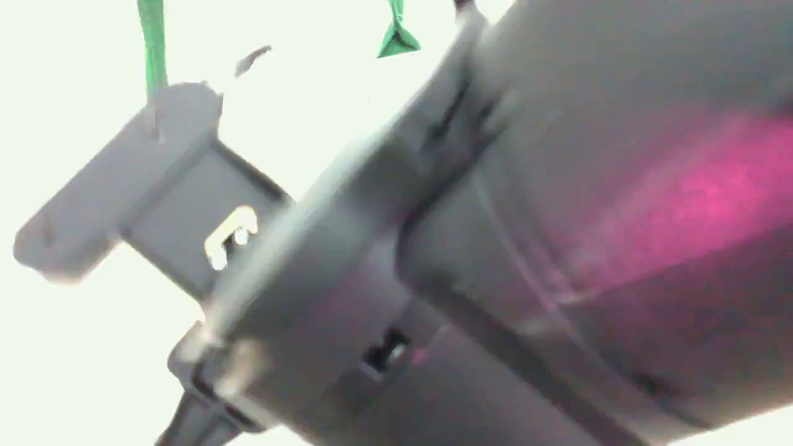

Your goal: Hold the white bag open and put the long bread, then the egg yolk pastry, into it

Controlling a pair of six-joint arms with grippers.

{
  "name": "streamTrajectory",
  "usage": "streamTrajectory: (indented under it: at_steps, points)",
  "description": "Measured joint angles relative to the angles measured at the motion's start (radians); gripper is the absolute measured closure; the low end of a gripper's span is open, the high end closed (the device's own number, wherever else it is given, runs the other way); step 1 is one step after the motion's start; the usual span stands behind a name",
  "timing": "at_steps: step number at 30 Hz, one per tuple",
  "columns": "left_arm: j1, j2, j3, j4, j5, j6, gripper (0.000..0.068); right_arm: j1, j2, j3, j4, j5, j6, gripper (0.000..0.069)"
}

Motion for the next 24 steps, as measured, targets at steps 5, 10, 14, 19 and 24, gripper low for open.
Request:
streamTrajectory:
  at_steps: [5, 10, 14, 19, 24]
  points:
    - [0.000, 0.000, 0.000, 0.000, 0.000, -0.001, 0.0597, -0.060, 0.001, 0.000, -0.047, 0.123, 0.000, 0.0249]
    - [0.000, 0.000, 0.000, 0.002, 0.000, -0.001, 0.0597, -0.129, 0.000, 0.000, -0.078, 0.243, 0.001, 0.0249]
    - [0.000, 0.000, 0.000, 0.008, 0.000, -0.001, 0.0597, -0.197, -0.001, 0.000, -0.079, 0.350, 0.001, 0.0249]
    - [0.000, 0.000, 0.000, 0.033, 0.000, -0.004, 0.0597, -0.280, -0.001, 0.001, -0.079, 0.448, 0.001, 0.0249]
    - [0.000, 0.000, 0.000, 0.081, 0.000, -0.032, 0.0597, -0.351, -0.001, 0.001, -0.078, 0.503, 0.001, 0.0249]
